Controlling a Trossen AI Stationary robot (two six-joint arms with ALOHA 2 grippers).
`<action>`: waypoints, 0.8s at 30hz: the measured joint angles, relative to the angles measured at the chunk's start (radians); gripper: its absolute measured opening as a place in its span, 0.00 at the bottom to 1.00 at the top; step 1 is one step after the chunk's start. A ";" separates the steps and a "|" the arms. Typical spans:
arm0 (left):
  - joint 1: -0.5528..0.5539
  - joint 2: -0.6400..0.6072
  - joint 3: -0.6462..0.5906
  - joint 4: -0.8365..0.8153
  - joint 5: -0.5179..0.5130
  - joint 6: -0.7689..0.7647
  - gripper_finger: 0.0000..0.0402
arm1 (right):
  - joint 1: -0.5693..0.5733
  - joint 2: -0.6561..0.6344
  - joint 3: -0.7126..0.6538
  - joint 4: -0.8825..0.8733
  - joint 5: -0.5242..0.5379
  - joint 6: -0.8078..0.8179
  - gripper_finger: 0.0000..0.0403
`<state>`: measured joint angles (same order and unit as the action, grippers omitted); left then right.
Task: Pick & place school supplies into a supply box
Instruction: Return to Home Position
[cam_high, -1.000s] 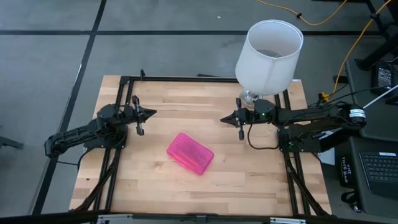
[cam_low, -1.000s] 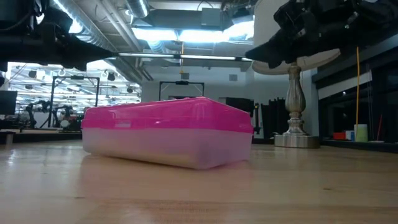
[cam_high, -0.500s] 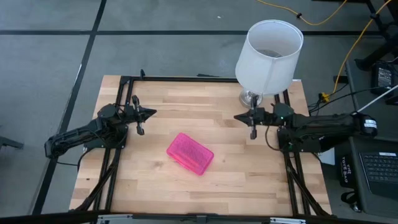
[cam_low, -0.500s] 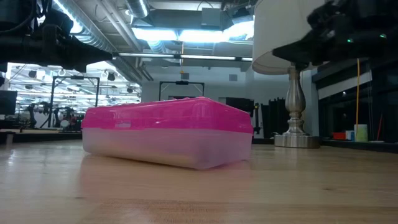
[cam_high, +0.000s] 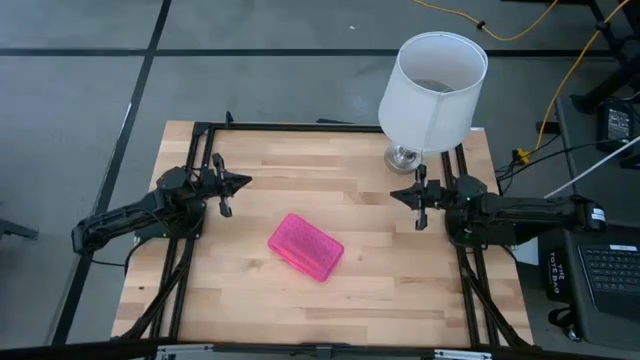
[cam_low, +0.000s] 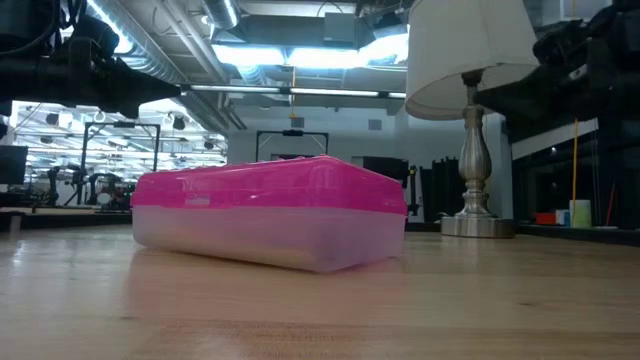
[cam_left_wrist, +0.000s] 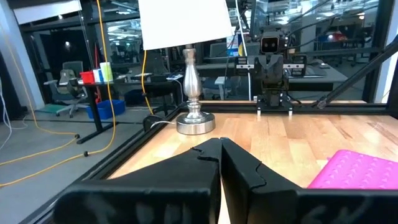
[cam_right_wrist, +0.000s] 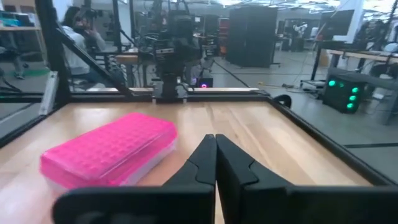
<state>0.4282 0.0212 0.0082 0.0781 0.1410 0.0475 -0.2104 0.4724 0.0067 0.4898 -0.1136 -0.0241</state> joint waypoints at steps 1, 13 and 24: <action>0.000 0.000 0.000 0.000 0.000 0.000 0.01 | 0.000 -0.011 0.000 -0.014 -0.009 0.003 0.01; 0.000 0.000 0.000 0.000 0.001 0.000 0.01 | 0.000 -0.025 0.000 -0.065 0.034 -0.029 0.07; 0.000 0.000 0.000 0.000 0.003 0.000 0.01 | -0.001 -0.025 0.000 -0.073 0.034 0.021 0.08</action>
<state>0.4282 0.0212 0.0082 0.0780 0.1440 0.0471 -0.2111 0.4473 0.0071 0.4168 -0.0795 -0.0029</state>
